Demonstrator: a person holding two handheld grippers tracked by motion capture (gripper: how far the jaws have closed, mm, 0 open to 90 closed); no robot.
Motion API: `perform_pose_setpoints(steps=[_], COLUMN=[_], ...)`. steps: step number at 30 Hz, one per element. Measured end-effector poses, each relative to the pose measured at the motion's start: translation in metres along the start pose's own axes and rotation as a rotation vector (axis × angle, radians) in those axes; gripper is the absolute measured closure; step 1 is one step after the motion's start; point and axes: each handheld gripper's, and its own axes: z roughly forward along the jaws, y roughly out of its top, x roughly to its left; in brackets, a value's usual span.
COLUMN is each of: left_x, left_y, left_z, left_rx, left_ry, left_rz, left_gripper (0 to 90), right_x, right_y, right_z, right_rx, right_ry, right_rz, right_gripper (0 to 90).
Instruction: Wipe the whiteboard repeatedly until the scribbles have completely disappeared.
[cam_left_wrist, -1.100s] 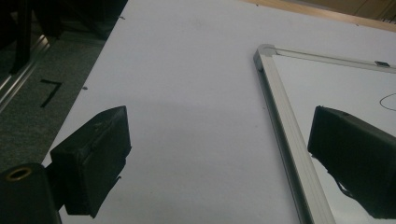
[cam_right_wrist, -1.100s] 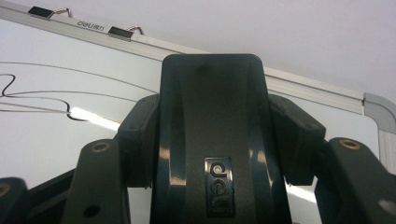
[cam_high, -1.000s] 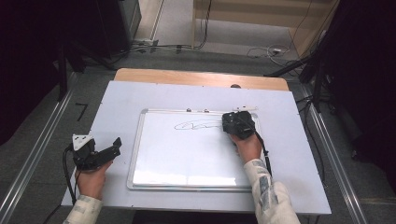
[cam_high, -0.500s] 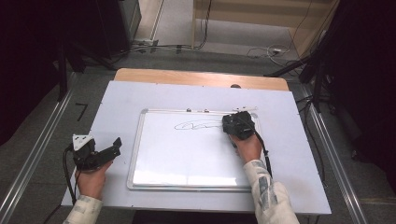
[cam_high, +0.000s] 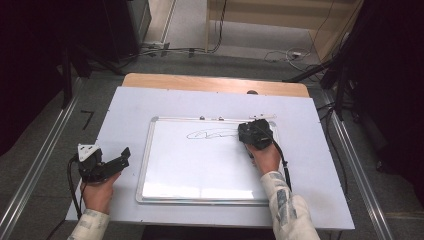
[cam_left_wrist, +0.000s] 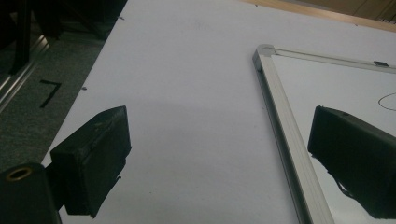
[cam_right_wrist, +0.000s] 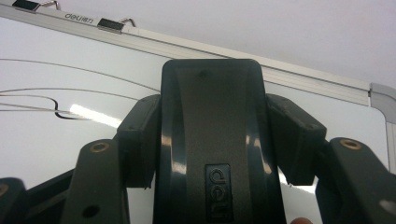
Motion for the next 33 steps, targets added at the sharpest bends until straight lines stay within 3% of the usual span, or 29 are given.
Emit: perform_pose_setpoints(steps=[33], left_x=[-0.0023], left_y=[-0.0007], left_z=[0.0011], left_rx=[0.005], left_ry=[-0.004], left_rz=[0.007], left_gripper=[6.2], right_x=[-0.0013], right_y=[-0.0021], right_z=[0.0013], right_rx=[-0.020], right_ry=[0.014], right_rz=[-0.004], right_gripper=[39.4])
